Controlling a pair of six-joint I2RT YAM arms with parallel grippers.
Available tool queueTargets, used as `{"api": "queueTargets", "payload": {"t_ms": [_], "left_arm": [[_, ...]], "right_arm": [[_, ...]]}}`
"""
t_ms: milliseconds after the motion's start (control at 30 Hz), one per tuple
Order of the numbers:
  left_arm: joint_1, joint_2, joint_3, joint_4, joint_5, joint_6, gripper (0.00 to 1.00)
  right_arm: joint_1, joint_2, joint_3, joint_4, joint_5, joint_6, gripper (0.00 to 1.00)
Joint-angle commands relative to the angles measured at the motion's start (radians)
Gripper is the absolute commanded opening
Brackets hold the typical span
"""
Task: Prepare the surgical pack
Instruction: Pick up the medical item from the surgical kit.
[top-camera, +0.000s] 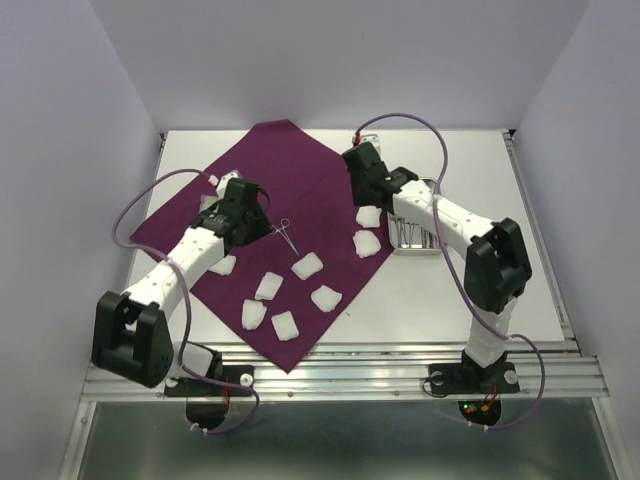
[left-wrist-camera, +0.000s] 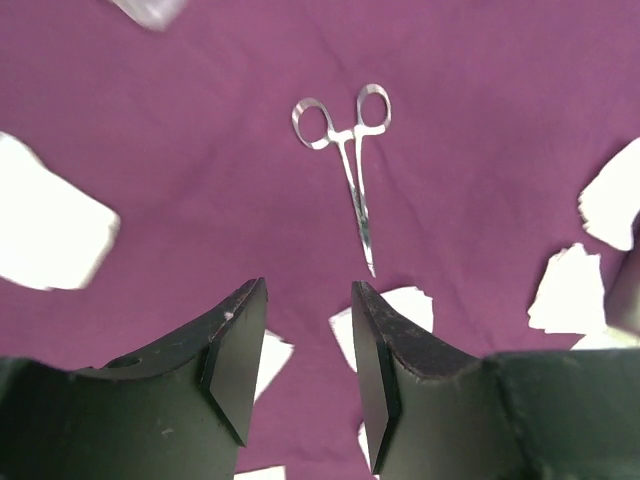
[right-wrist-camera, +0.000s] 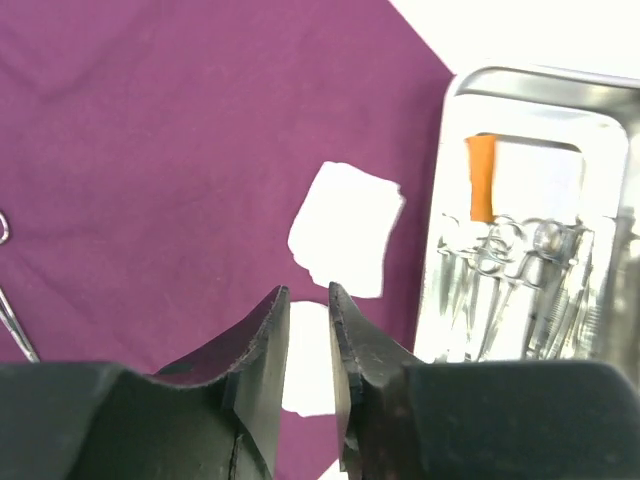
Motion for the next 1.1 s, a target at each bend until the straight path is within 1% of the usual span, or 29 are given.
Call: {"api": "queueTargets", "payload": {"t_ms": [0,100,167,267,400,533,700,900,1033,1067], "left_arm": [[-0.061,0.093,0.05,0.019,-0.066,-0.132,0.5],[-0.109,0.192,0.093,-0.025,-0.104,-0.174,0.5],[-0.147,0.267,0.162,-0.063,-0.14,-0.209,0.5],[-0.181,0.341,0.196,-0.071,-0.138,-0.232,0.5],[-0.212,0.397,0.224,-0.062,-0.154,-0.257,0.5],[-0.216,0.444,0.253,-0.067,-0.154,-0.261,0.5],[-0.221,0.499,0.291,-0.094,-0.192,-0.264,0.49],[-0.223,0.547,0.29,-0.084,-0.21,-0.272,0.45],[-0.227,0.582,0.293,-0.084,-0.218,-0.278,0.42],[-0.227,0.592,0.293,-0.082,-0.218,-0.28,0.4]], "right_arm": [[0.005,-0.087,-0.056,0.048,0.028,0.008,0.29],[0.005,-0.136,-0.09,0.049,0.034,0.005,0.29],[0.005,-0.165,-0.131,0.049,0.042,0.003,0.3],[-0.004,-0.194,-0.159,0.049,0.048,-0.001,0.3],[-0.004,-0.22,-0.191,0.051,0.049,-0.009,0.3],[-0.004,-0.237,-0.212,0.054,0.052,-0.01,0.3],[-0.013,-0.251,-0.237,0.057,0.051,-0.007,0.31],[-0.013,-0.259,-0.251,0.06,0.052,0.0,0.31],[-0.013,-0.263,-0.254,0.059,0.057,0.002,0.3],[-0.013,-0.265,-0.254,0.059,0.057,0.003,0.3]]}}
